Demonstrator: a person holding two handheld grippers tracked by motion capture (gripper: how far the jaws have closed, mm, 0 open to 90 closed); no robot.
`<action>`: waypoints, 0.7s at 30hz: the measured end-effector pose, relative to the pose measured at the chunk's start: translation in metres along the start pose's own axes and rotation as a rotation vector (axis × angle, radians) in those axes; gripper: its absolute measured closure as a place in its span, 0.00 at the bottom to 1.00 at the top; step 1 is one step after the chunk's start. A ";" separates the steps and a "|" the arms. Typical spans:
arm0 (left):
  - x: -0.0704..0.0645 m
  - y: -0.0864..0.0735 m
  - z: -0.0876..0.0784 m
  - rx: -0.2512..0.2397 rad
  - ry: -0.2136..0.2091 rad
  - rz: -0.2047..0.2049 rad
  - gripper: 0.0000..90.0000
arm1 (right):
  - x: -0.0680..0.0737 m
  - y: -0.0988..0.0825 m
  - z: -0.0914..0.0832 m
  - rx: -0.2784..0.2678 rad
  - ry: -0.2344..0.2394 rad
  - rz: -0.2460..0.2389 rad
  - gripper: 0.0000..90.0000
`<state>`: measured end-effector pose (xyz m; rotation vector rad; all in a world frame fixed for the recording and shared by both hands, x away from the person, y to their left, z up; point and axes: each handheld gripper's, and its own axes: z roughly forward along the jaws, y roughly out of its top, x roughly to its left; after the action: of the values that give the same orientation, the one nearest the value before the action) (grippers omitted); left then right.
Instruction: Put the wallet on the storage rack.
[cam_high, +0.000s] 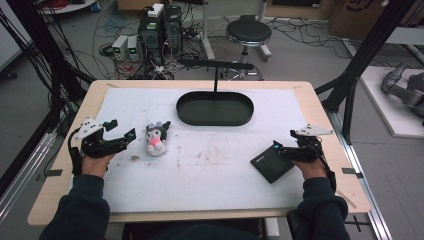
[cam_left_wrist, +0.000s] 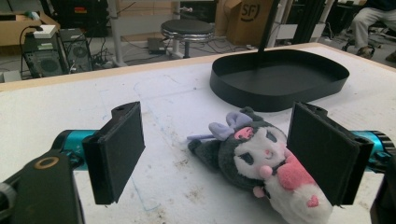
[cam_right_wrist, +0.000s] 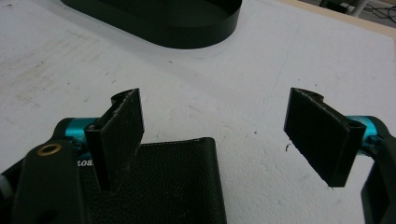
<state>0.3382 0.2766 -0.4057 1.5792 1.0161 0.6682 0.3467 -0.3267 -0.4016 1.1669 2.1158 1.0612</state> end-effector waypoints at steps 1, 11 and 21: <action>0.000 0.000 0.000 0.001 0.000 -0.002 0.21 | 0.000 0.000 0.000 0.001 0.001 0.001 0.23; 0.003 -0.001 0.002 0.001 0.010 -0.011 0.21 | -0.005 -0.006 -0.001 0.017 0.016 0.003 0.23; -0.001 -0.002 0.000 0.017 -0.005 0.003 0.22 | 0.004 -0.011 0.008 0.122 0.075 -0.078 0.30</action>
<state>0.3373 0.2761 -0.4073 1.5968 1.0176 0.6589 0.3449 -0.3241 -0.4156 1.1062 2.2934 0.9665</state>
